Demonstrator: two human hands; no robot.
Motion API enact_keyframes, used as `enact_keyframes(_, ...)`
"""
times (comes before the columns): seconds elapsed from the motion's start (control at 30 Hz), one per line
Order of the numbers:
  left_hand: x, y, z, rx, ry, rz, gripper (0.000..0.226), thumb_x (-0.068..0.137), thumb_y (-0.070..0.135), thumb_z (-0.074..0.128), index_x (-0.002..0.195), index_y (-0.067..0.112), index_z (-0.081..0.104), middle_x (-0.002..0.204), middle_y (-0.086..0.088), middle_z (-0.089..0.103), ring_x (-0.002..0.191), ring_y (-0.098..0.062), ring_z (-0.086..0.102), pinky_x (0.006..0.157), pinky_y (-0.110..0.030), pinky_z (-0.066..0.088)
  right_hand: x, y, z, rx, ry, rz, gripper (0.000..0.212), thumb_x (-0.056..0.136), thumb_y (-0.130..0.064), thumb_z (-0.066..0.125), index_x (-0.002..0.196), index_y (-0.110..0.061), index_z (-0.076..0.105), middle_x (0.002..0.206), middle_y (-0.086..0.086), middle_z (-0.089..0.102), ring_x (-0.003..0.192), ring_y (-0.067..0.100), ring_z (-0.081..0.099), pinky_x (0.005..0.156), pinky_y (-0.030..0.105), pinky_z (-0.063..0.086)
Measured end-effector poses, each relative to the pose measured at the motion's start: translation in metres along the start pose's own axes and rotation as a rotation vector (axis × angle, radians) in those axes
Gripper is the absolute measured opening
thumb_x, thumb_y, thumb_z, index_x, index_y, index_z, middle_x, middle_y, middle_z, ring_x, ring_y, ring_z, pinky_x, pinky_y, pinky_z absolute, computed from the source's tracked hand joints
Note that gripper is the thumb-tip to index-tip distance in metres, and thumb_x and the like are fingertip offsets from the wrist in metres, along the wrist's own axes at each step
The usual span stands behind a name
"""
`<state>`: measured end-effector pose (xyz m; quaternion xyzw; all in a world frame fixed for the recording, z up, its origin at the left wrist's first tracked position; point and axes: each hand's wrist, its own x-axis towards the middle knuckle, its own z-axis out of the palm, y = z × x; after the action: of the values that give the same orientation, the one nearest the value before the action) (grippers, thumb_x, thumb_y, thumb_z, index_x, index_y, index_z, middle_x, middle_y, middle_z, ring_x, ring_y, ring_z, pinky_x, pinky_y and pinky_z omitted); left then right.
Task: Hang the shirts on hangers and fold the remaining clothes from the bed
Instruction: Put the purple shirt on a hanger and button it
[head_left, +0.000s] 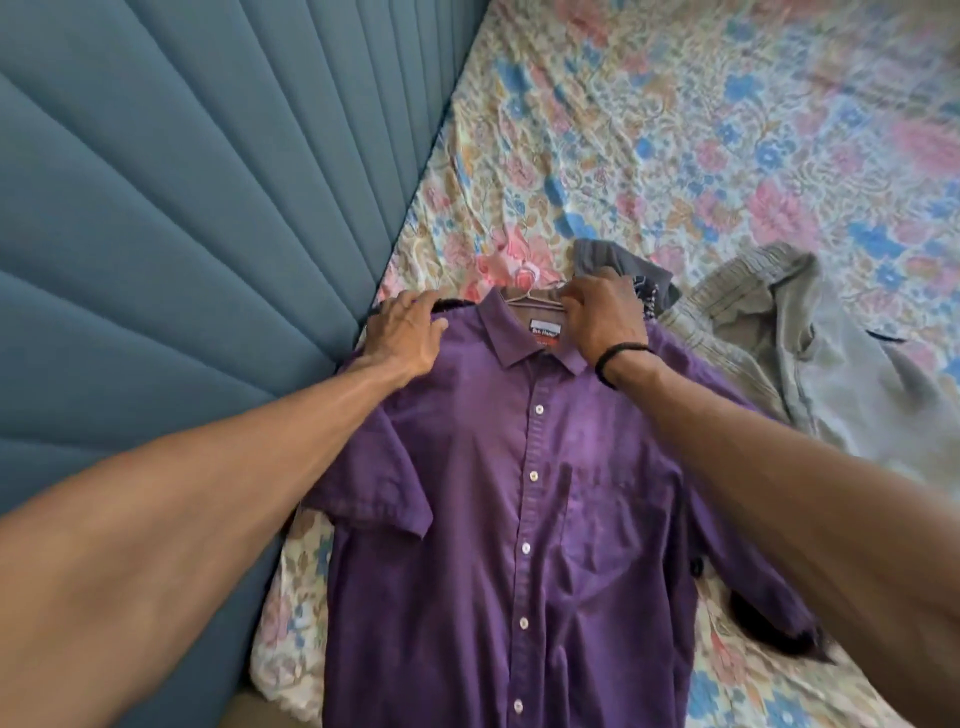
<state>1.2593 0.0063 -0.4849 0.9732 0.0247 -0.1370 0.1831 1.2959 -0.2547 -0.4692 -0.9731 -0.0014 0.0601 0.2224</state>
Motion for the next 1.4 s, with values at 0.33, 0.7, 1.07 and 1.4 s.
enact_keyframes(0.33, 0.049, -0.028, 0.009, -0.045, -0.153, 0.069, 0.019, 0.101, 0.036, 0.059, 0.106, 0.020, 0.066, 0.106, -0.008, 0.071, 0.098, -0.030, 0.065, 0.089, -0.045, 0.054, 0.049, 0.030, 0.012, -0.361, -0.184, -0.207, 0.022, 0.095, -0.030, 0.072, 0.111, -0.015, 0.074, 0.118, 0.012, 0.057, 0.113, 0.037, 0.051, 0.092, 0.053, 0.048)
enact_keyframes(0.7, 0.001, -0.007, -0.034, -0.100, 0.048, 0.158, 0.014, 0.102, 0.029, 0.056, 0.096, 0.017, 0.053, 0.092, -0.004, 0.063, 0.088, -0.029, 0.059, 0.078, -0.042, 0.047, -0.009, 0.045, -0.053, -0.206, -0.023, -0.138, 0.016, 0.104, -0.027, 0.055, 0.097, -0.013, 0.051, 0.092, 0.011, 0.062, 0.071, 0.029, 0.050, 0.056, 0.034, 0.036)
enact_keyframes(1.07, -0.280, 0.044, -0.188, 0.152, 0.484, 0.073, 0.041, 0.108, 0.051, 0.037, 0.116, 0.013, 0.051, 0.089, -0.022, 0.072, 0.081, -0.049, 0.067, 0.067, -0.051, 0.048, -0.170, -0.038, -0.230, 0.271, 0.297, -0.473, 0.050, 0.098, -0.050, 0.065, 0.123, -0.008, 0.056, 0.079, -0.002, 0.057, 0.068, 0.014, 0.054, 0.064, 0.032, 0.040)
enact_keyframes(1.4, -0.616, 0.145, -0.352, 0.371, 1.037, -0.307, 0.041, 0.109, 0.050, 0.035, 0.116, 0.014, 0.052, 0.088, -0.018, 0.069, 0.082, -0.047, 0.065, 0.073, -0.048, 0.047, -0.333, -0.189, -0.430, 0.378, 0.445, -0.789, 0.087, 0.078, -0.096, 0.046, 0.079, -0.011, 0.065, 0.078, 0.009, 0.071, 0.078, 0.029, 0.066, 0.070, 0.047, 0.046)
